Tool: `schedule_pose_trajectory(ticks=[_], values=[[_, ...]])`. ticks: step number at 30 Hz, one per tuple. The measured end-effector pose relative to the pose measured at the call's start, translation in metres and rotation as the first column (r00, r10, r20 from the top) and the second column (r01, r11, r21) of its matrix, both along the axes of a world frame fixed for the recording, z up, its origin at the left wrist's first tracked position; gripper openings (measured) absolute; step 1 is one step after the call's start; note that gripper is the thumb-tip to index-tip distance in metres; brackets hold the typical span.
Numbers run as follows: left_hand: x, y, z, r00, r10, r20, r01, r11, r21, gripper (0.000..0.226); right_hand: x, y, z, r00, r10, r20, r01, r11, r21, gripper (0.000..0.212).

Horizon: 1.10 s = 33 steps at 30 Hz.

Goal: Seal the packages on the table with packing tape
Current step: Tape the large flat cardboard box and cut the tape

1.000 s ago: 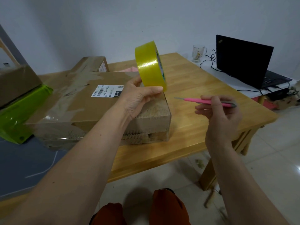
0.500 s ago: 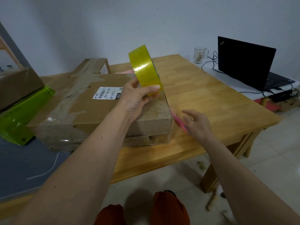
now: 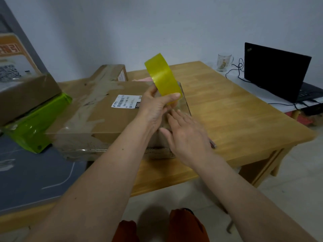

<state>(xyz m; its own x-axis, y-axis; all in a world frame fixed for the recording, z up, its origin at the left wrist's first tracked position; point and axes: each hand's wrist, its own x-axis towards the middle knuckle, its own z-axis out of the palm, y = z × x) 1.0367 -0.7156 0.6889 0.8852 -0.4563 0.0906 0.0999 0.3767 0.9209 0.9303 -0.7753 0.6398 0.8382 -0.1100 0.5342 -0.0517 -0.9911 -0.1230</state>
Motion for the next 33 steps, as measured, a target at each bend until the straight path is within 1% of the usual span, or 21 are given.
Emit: schedule_pose_trajectory(ticks=[1, 3, 6, 9, 11, 12, 13, 14, 15, 16, 17, 18, 19, 22, 24, 25, 26, 28, 29, 31, 33], values=[[0.0, 0.0, 0.0, 1.0, 0.005, 0.001, -0.005, 1.0, 0.003, 0.04, 0.003, 0.001, 0.005, 0.996, -0.017, -0.093, 0.017, 1.0, 0.001, 0.068], [-0.001, 0.001, 0.0, 1.0, 0.016, 0.003, -0.016, 1.0, 0.006, 0.039, 0.008, 0.001, 0.011, 0.981, -0.028, -0.194, 0.027, 1.0, -0.006, 0.071], [-0.004, 0.004, 0.002, 0.999, 0.036, 0.012, -0.036, 0.999, 0.006, 0.05, 0.011, -0.004, 0.012, 0.971, -0.025, -0.239, 0.037, 0.998, 0.048, 0.066], [-0.008, 0.008, 0.003, 0.998, 0.06, -0.012, -0.06, 0.998, -0.016, 0.054, 0.011, -0.003, 0.013, 0.957, -0.119, -0.265, 0.171, 0.968, 0.184, 0.069], [-0.01, 0.009, 0.003, 0.998, 0.057, -0.028, -0.058, 0.998, -0.037, 0.053, 0.015, -0.005, 0.012, 0.963, -0.141, -0.229, 0.21, 0.926, 0.312, 0.066], [-0.011, 0.009, 0.003, 0.998, 0.056, -0.032, -0.057, 0.997, -0.044, 0.051, 0.017, -0.007, 0.012, 0.97, -0.133, -0.203, 0.206, 0.892, 0.403, 0.063], [-0.011, 0.009, 0.004, 0.998, 0.055, -0.034, -0.057, 0.997, -0.047, 0.049, 0.019, -0.012, 0.013, 0.976, -0.115, -0.183, 0.194, 0.836, 0.512, 0.06], [-0.011, 0.009, 0.003, 0.998, 0.053, -0.035, -0.055, 0.997, -0.047, 0.046, 0.019, -0.017, 0.013, 0.983, -0.08, -0.165, 0.169, 0.748, 0.642, 0.057], [-0.012, 0.009, 0.003, 0.998, 0.049, -0.036, -0.051, 0.998, -0.047, 0.045, 0.019, -0.021, 0.013, 0.992, -0.041, -0.118, 0.118, 0.628, 0.769, 0.055], [-0.012, 0.01, 0.003, 0.998, 0.044, -0.034, -0.045, 0.998, -0.045, 0.045, 0.019, -0.023, 0.011, 0.999, -0.021, -0.05, 0.054, 0.502, 0.863, 0.053], [-0.012, 0.01, 0.002, 0.999, 0.041, -0.03, -0.042, 0.998, -0.036, 0.045, 0.019, -0.023, 0.008, 1.0, -0.023, 0.014, -0.003, 0.416, 0.909, 0.049], [-0.011, 0.01, 0.002, 0.999, 0.04, -0.024, -0.04, 0.999, -0.026, 0.046, 0.02, -0.021, 0.005, 0.998, -0.036, 0.056, -0.039, 0.377, 0.925, 0.048], [-0.01, 0.009, 0.001, 0.999, 0.038, -0.019, -0.038, 0.999, -0.017, 0.047, 0.022, -0.02, 0.003, 0.995, -0.044, 0.084, -0.063, 0.36, 0.931, 0.047], [-0.008, 0.009, 0.001, 1.0, 0.018, -0.003, -0.018, 1.0, -0.009, 0.045, 0.025, -0.027, -0.001, 0.995, -0.022, 0.1, -0.088, 0.325, 0.942, 0.052], [-0.008, 0.01, 0.0, 1.0, 0.006, -0.001, -0.006, 1.0, -0.009, 0.044, 0.022, -0.031, -0.006, 0.994, -0.013, 0.108, -0.101, 0.253, 0.962, 0.056], [-0.009, 0.01, 0.0, 1.0, 0.0, -0.002, 0.0, 1.0, -0.008, 0.045, 0.021, -0.03, -0.011, 0.991, -0.057, 0.12, -0.105, 0.216, 0.971, 0.057], [-0.009, 0.011, 0.0, 1.0, -0.006, -0.003, 0.006, 1.0, -0.008, 0.046, 0.02, -0.026, -0.015, 0.982, -0.129, 0.135, -0.105, 0.219, 0.97, 0.055], [-0.008, 0.012, 0.001, 1.0, -0.01, -0.002, 0.01, 1.0, -0.01, 0.046, 0.021, -0.013, -0.019, 0.952, -0.25, 0.176, -0.103, 0.282, 0.954, 0.037], [-0.009, 0.012, 0.002, 1.0, -0.01, -0.001, 0.01, 1.0, -0.007, 0.045, 0.024, -0.009, -0.02, 0.939, -0.283, 0.197, -0.117, 0.278, 0.954, 0.03], [-0.011, 0.012, 0.004, 1.0, -0.009, 0.005, 0.009, 1.0, 0.013, 0.045, 0.03, -0.008, -0.019, 0.93, -0.307, 0.202, -0.137, 0.22, 0.966, 0.022], [-0.011, 0.017, 0.004, 1.0, -0.004, 0.025, 0.003, 0.999, 0.037, 0.045, 0.031, -0.012, -0.017, 0.941, -0.285, 0.181, -0.124, 0.205, 0.971, 0.026]])
